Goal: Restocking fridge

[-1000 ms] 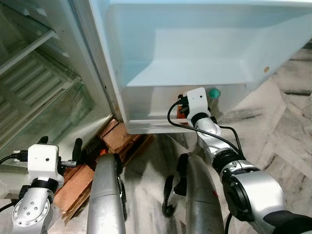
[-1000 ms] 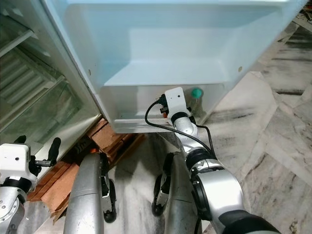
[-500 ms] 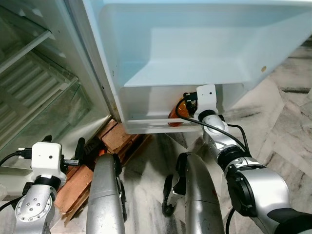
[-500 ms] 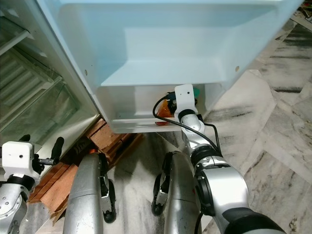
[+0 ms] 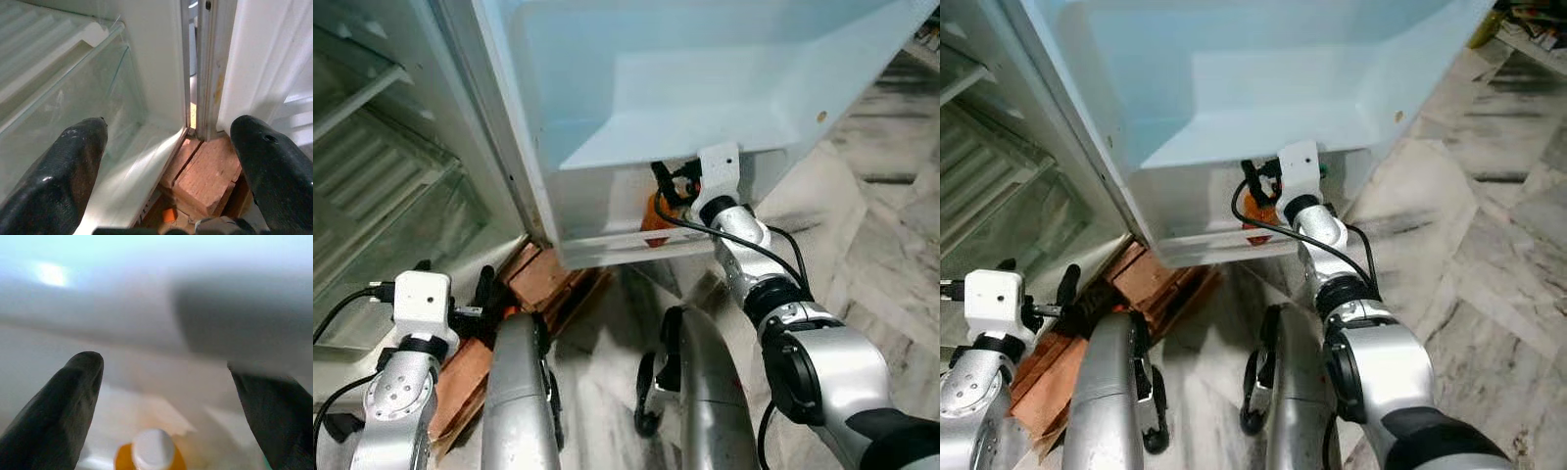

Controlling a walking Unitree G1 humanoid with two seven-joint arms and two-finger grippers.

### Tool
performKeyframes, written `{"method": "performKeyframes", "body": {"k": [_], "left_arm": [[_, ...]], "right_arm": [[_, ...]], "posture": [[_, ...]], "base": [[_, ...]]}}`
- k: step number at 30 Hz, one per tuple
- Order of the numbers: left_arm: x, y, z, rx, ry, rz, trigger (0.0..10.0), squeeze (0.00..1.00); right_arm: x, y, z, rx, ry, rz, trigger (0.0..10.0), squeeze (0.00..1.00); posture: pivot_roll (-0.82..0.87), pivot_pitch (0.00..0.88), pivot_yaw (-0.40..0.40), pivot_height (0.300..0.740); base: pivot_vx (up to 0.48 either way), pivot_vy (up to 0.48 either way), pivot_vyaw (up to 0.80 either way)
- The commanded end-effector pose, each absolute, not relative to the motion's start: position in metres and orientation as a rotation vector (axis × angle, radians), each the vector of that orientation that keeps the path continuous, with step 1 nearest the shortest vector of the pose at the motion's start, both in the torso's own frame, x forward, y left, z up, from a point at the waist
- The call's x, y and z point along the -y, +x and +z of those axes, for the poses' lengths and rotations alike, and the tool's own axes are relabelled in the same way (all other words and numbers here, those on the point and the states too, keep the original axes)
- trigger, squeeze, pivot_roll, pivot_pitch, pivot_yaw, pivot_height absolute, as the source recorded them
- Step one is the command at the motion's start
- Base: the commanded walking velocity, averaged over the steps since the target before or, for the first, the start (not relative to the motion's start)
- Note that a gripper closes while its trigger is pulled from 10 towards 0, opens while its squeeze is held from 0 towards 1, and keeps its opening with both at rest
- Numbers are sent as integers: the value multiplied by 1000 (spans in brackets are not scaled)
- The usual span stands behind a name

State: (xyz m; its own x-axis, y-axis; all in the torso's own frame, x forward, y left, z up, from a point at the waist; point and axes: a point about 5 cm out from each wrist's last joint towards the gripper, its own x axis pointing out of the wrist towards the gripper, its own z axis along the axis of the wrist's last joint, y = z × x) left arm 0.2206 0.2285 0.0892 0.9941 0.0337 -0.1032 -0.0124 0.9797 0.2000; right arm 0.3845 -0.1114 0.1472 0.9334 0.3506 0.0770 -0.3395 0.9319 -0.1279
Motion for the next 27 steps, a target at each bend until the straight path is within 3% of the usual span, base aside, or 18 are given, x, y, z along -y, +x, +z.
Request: {"method": "performKeyframes", "body": {"k": [1,6,14,15,16,17,23,27], "left_arm": [[-230,219,83,-123,200,34,10000,0],[-229,226,81,-118,196,36,10000,0],[-215,235,72,-123,135,-9,10000,0],[-213,235,71,-121,131,-11,10000,0],[-211,236,70,-120,130,-9,10000,0],[-208,238,68,-120,130,-7,10000,0],[-199,243,70,-106,147,-42,10000,0],[-207,244,68,-104,134,-2,10000,0]], "right_arm": [[112,382,147,118,-117,395,10000,1000],[111,375,140,118,-110,462,10000,1000],[115,331,105,113,-94,596,10000,1000],[119,325,101,97,-76,591,10000,871],[123,319,95,72,-51,574,10000,294],[132,302,84,16,-10,533,10000,0],[144,289,91,62,-23,449,10000,0],[156,290,106,151,-59,336,10000,0]], "posture": [[229,172,-90,563],[202,136,-84,563],[186,53,-89,563],[181,42,-87,563],[174,27,-75,563],[165,21,-60,563],[161,16,-56,563],[118,4,-61,568]], "base": [[0,0,0],[0,0,0],[0,0,0],[0,0,0],[0,0,0],[0,0,0],[0,0,0],[0,0,0]]}}
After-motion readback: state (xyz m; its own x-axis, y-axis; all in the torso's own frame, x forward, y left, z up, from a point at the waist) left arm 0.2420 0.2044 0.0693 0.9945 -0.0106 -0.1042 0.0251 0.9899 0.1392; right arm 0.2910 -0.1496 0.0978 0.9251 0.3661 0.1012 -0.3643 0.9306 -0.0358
